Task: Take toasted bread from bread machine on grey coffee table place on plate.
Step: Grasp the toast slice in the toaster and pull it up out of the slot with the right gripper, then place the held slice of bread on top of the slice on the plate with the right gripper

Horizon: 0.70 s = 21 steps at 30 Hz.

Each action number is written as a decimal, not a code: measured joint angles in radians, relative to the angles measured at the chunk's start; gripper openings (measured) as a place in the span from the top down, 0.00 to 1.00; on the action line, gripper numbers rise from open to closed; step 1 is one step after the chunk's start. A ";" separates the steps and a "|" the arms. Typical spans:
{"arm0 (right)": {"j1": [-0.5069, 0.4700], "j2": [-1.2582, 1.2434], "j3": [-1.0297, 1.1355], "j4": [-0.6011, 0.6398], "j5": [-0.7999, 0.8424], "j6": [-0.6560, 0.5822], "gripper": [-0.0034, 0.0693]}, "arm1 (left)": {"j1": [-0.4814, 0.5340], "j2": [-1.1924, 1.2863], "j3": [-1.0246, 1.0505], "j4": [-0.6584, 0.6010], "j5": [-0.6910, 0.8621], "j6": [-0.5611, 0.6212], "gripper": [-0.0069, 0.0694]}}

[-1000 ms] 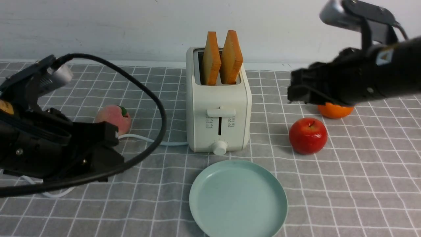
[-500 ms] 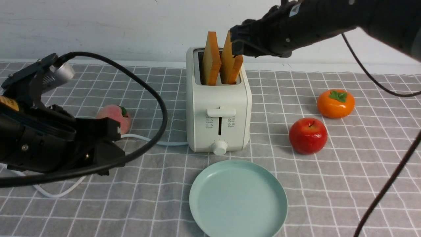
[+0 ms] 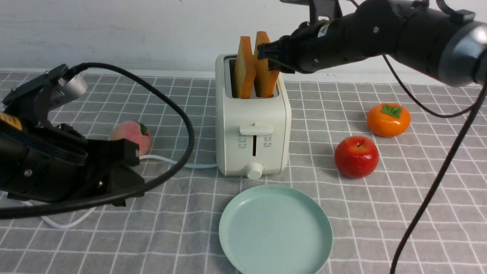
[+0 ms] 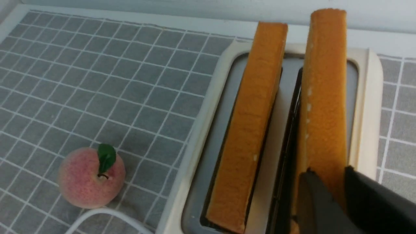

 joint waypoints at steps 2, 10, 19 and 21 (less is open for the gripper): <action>-0.006 -0.042 0.000 0.000 0.000 0.000 0.85 | 0.000 0.000 0.000 0.000 0.002 0.000 0.59; -0.100 -0.277 -0.002 -0.036 0.197 0.000 0.85 | 0.000 0.000 0.000 0.000 0.002 0.000 0.59; -0.106 -0.299 0.253 0.086 0.650 0.030 0.85 | 0.000 0.000 0.000 -0.052 -0.004 -0.001 0.59; -0.083 -0.284 0.369 0.198 0.597 0.025 0.85 | 0.000 0.000 0.000 -0.066 -0.012 -0.001 0.59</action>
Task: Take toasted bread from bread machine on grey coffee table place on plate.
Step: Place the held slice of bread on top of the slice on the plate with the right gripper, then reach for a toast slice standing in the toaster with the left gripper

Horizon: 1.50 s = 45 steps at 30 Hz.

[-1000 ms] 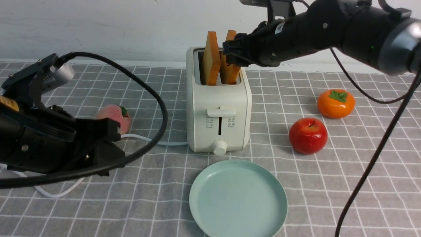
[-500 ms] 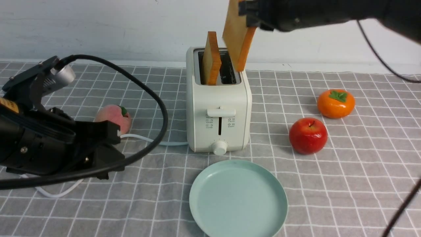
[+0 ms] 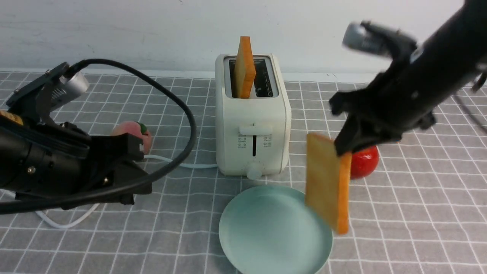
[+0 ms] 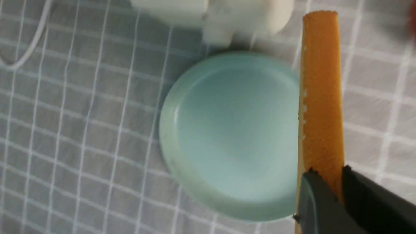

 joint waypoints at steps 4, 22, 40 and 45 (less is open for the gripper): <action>0.036 0.014 0.162 0.213 -0.147 -0.027 0.85 | 0.000 0.000 0.000 -0.011 -0.012 0.000 0.59; 0.045 -0.054 0.242 0.491 -0.297 -0.399 0.23 | 0.000 0.000 0.000 -0.014 -0.033 0.000 0.59; 0.038 -0.273 0.048 0.385 -0.294 -0.615 0.19 | 0.000 0.115 -0.091 -0.029 -0.295 0.057 0.57; -0.029 -0.358 0.048 0.247 -0.280 -0.459 0.19 | -0.027 0.253 -0.347 0.037 -0.204 0.090 0.47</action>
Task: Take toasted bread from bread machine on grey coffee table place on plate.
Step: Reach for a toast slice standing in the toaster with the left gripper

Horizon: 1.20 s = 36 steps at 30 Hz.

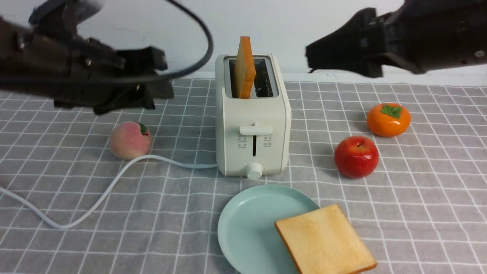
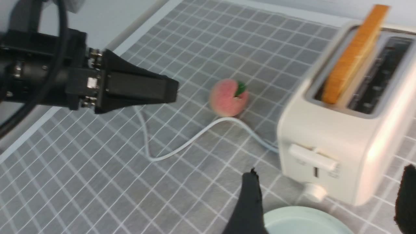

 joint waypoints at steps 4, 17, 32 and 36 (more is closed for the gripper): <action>-0.065 -0.061 0.000 -0.107 0.026 0.146 0.19 | -0.092 0.140 -0.225 0.132 0.034 -0.062 0.35; -0.085 -0.197 0.106 -0.322 0.294 0.308 0.19 | -0.281 0.802 -0.948 0.663 0.280 -0.575 0.25; -0.085 -0.276 0.216 -0.341 0.253 0.277 0.22 | -0.280 0.682 -1.014 0.733 0.367 -0.542 0.78; -0.085 -0.276 0.216 -0.361 0.245 0.275 0.27 | -0.280 0.525 -1.021 0.785 0.512 -0.432 0.78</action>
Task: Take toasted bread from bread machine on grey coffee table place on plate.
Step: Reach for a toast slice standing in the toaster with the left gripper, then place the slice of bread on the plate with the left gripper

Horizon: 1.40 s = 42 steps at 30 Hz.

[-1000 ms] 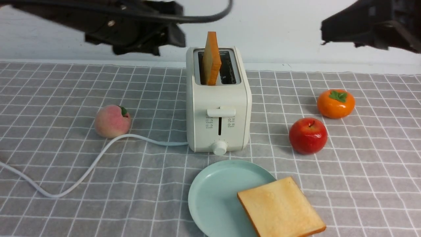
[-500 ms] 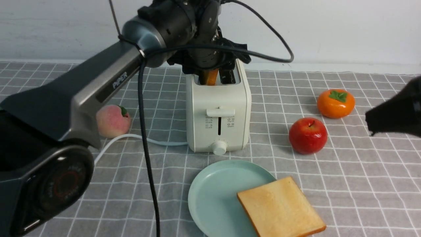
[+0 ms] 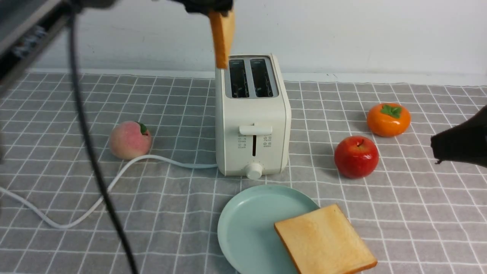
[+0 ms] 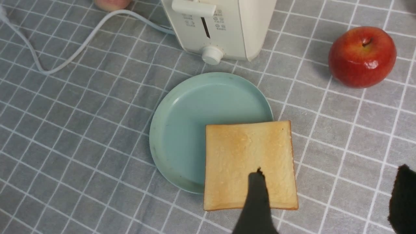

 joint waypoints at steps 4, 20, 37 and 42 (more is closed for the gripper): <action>0.000 0.000 0.006 -0.003 -0.004 0.000 0.32 | 0.001 -0.130 0.067 0.021 0.071 0.047 0.78; 0.000 0.060 0.006 -0.011 -0.004 0.000 0.46 | -0.005 -0.102 0.688 -1.047 -0.116 0.746 0.78; 0.000 0.064 0.006 -0.026 0.030 0.000 0.47 | -0.006 0.134 0.695 -0.949 -0.144 0.642 0.57; 0.000 0.064 0.006 -0.026 0.031 0.000 0.47 | -0.004 0.074 0.695 -0.801 -0.147 0.572 0.25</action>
